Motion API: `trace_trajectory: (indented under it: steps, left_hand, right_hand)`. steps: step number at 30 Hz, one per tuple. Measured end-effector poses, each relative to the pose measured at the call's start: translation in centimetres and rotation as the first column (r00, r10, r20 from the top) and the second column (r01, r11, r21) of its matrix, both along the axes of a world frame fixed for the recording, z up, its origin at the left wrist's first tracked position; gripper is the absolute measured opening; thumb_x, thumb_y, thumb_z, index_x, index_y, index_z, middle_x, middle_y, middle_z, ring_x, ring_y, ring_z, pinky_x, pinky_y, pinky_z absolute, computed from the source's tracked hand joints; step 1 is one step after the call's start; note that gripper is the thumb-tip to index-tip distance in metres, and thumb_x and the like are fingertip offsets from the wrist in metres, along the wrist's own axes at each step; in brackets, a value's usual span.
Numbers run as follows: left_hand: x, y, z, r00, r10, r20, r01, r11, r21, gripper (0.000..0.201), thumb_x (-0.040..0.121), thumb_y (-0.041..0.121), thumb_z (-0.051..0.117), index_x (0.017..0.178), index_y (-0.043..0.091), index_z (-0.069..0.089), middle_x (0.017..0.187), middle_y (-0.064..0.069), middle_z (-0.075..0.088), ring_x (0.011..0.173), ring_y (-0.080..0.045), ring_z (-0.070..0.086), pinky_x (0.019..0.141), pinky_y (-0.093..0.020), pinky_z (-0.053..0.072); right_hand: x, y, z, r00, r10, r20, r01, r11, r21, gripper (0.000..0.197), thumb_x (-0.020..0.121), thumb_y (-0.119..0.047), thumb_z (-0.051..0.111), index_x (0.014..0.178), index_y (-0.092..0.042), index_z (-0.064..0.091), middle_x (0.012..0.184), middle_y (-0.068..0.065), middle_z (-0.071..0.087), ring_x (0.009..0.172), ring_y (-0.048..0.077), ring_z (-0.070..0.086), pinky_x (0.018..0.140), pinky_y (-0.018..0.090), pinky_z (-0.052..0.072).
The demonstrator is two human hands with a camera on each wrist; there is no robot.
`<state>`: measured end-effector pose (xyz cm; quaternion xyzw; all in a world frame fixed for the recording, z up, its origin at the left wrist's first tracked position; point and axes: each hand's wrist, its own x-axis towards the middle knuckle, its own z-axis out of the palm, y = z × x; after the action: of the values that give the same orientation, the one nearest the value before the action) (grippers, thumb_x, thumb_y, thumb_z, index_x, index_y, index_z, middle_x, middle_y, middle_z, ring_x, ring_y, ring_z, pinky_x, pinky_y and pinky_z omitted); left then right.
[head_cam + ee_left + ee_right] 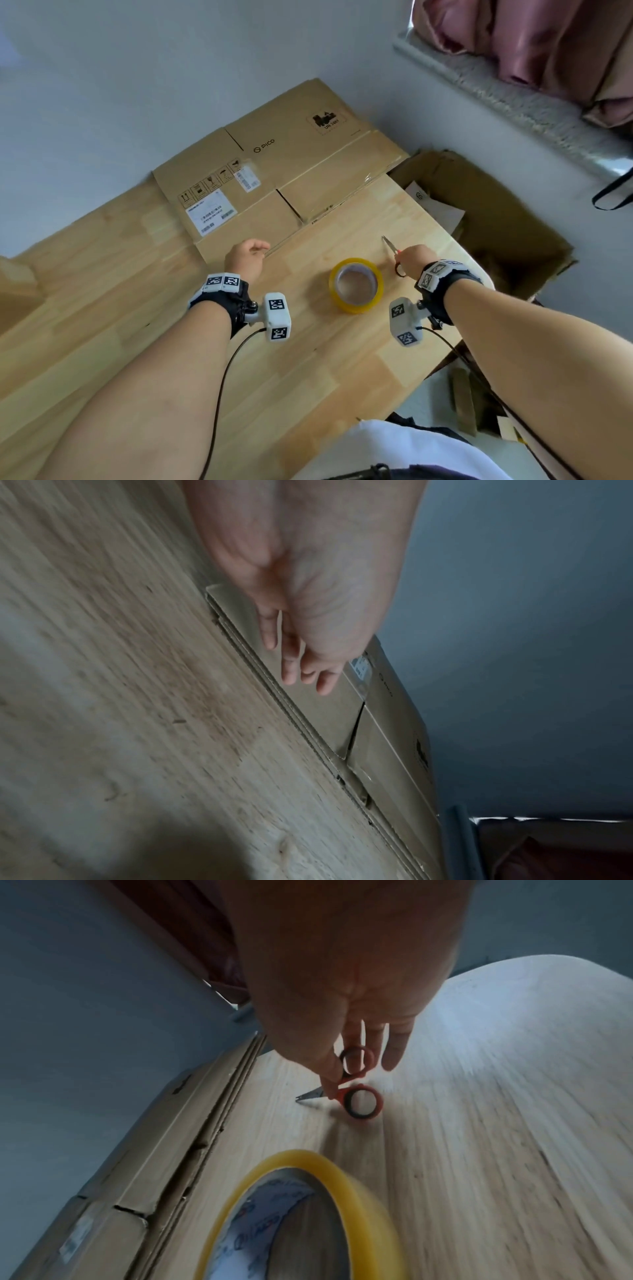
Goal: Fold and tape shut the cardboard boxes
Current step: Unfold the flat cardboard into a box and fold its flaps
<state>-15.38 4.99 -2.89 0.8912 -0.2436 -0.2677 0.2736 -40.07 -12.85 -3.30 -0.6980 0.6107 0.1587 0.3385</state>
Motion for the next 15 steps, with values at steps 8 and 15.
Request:
trace_trajectory:
  steps: [8,15]
  left_hand:
    - [1.0,-1.2,-0.7,0.999,0.035,0.002,-0.035,0.999,0.021,0.026,0.092,0.002,0.052,0.103,0.020,0.067,0.115,0.001,0.065,0.099,-0.016,0.058,0.077,-0.025,0.044]
    - [5.7,1.1,-1.0,0.976,0.209,0.054,-0.213,0.971,0.107,0.044,0.089,-0.004,0.039,0.121,0.020,0.059,0.132,-0.001,0.055,0.108,-0.022,0.057,0.086,-0.033,0.046]
  right_hand:
    - [2.3,-3.5,1.1,0.997,0.064,0.054,-0.055,0.987,-0.151,0.035,0.091,-0.009,0.045,0.122,-0.017,0.059,0.140,0.011,0.039,0.128,0.032,0.036,0.105,0.035,0.032]
    - [12.1,-4.9,1.3,0.929,0.258,0.265,-0.201,0.953,-0.225,0.037,0.090,-0.001,0.040,0.116,-0.015,0.062,0.141,0.008,0.041,0.124,0.029,0.043,0.104,0.037,0.037]
